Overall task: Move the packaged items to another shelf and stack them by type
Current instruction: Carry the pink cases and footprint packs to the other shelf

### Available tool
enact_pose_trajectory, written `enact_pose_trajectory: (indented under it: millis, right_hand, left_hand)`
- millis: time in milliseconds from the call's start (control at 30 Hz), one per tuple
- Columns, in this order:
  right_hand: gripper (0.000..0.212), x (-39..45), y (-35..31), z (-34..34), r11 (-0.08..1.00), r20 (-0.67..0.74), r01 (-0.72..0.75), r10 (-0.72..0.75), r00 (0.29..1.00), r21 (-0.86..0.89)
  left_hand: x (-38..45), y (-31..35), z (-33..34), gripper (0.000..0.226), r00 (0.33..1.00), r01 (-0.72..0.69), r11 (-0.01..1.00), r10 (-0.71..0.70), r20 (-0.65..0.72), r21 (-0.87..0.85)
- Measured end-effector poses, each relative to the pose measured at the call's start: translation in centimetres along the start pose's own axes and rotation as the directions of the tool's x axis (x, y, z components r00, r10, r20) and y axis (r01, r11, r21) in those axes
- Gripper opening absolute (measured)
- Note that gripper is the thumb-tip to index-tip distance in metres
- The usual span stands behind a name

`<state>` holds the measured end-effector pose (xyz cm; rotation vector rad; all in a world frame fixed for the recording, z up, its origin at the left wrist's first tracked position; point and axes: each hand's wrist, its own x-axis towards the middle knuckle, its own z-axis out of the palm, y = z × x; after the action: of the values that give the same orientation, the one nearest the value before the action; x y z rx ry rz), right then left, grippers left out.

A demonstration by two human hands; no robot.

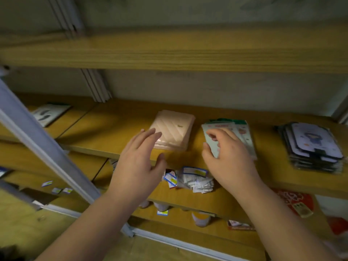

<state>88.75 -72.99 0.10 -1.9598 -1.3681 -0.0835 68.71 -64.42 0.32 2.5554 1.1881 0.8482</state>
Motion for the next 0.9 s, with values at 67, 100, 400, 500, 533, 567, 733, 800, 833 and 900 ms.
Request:
enact_pose_trajectory:
  millis: [67, 100, 400, 500, 533, 567, 733, 800, 833, 900]
  right_hand:
    - [0.035, -0.3, -2.6, 0.9, 1.0, 0.002, 0.024, -0.024, 1.0, 0.012]
    - [0.035, -0.4, -4.0, 1.4, 0.999, 0.009, 0.043, -0.043, 0.999, 0.008]
    - [0.035, -1.6, -18.3, 9.9, 0.989, 0.04, 0.139, -0.141, 0.989, 0.044]
    - [0.037, -2.1, -23.2, 13.7, 0.986, 0.073, 0.164, -0.167, 0.983, 0.042]
    - [0.038, -2.2, -24.7, 14.8, 0.984, 0.086, 0.17, -0.173, 0.981, 0.043]
    - [0.038, -2.3, -26.2, 15.9, 0.983, 0.099, 0.175, -0.179, 0.979, 0.051]
    - [0.042, -2.5, -32.7, 20.7, 0.971, 0.18, 0.219, -0.234, 0.956, 0.1]
    - [0.043, -2.3, -34.8, 22.4, 0.959, 0.202, 0.252, -0.274, 0.94, 0.127]
    - [0.044, -2.1, -35.9, 23.2, 0.953, 0.212, 0.265, -0.292, 0.933, 0.146]
    - [0.044, -1.7, -37.8, 25.0, 0.941, 0.223, 0.292, -0.325, 0.919, 0.168]
  left_hand:
    - [-0.4, -2.2, -1.7, 0.055, 1.0, -0.004, 1.0, 0.005, -0.02, 0.009]
    - [-0.8, -3.4, -2.7, 0.055, 1.0, 0.003, 1.0, -0.003, -0.03, 0.01]
    - [-6.7, -17.2, -13.1, 0.055, 0.987, 0.105, 0.994, -0.105, -0.123, -0.004]
    - [-8.7, -22.0, -16.5, 0.057, 0.975, 0.17, 0.985, -0.165, -0.147, 0.024]
    - [-9.2, -23.4, -17.5, 0.057, 0.971, 0.192, 0.981, -0.185, -0.153, 0.031]
    - [-9.7, -24.8, -18.5, 0.058, 0.965, 0.217, 0.976, -0.209, -0.159, 0.034]
    - [-11.2, -31.1, -22.2, 0.058, 0.937, 0.321, 0.947, -0.314, -0.152, 0.022]
    - [-11.4, -33.3, -22.8, 0.058, 0.931, 0.339, 0.94, -0.332, -0.15, 0.026]
    - [-11.4, -34.2, -23.0, 0.058, 0.927, 0.35, 0.936, -0.342, -0.153, 0.024]
    - [-11.1, -36.1, -23.0, 0.058, 0.918, 0.374, 0.927, -0.365, -0.156, 0.027]
